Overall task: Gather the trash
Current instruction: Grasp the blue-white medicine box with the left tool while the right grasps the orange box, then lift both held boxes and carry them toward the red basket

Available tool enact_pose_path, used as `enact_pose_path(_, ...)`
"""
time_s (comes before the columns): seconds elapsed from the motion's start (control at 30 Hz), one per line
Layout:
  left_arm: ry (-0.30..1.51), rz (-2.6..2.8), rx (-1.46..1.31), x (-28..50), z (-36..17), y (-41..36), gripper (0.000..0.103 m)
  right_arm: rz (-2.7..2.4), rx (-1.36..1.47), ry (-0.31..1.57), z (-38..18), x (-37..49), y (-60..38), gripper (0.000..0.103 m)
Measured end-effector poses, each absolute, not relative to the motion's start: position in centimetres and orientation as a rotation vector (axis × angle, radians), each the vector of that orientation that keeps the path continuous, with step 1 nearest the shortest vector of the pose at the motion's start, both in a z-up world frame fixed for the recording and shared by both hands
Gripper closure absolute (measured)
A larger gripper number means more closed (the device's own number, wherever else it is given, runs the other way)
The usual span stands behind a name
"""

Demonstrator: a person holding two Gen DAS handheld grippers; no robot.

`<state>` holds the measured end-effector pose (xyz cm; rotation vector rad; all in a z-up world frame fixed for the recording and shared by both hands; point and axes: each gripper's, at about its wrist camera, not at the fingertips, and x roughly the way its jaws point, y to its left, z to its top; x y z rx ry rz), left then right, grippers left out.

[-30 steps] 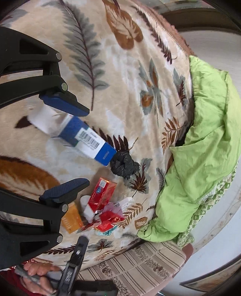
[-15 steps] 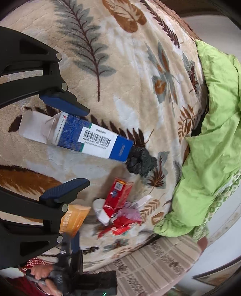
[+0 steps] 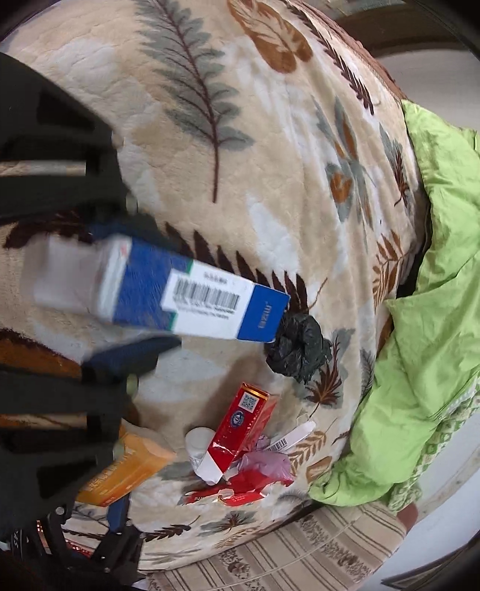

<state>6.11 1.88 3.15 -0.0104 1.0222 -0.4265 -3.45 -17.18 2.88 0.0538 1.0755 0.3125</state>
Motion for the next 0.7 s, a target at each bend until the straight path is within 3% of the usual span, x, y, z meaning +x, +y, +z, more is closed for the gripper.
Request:
enact_pose_path(0.37, 0.904, -0.452, -0.115, -2.5, 6.1, 2.1, 0.072, 0.152, 0.184, 0.953, 4.7, -9.3, -19.3, 0.051)
enact_pose_path(0.7, 0.760, -0.434, 0.023, -12.7, 6.9, -2.1, 0.072, 0.036, 0.246, 0.819, 6.5, -15.6, -21.0, 0.051)
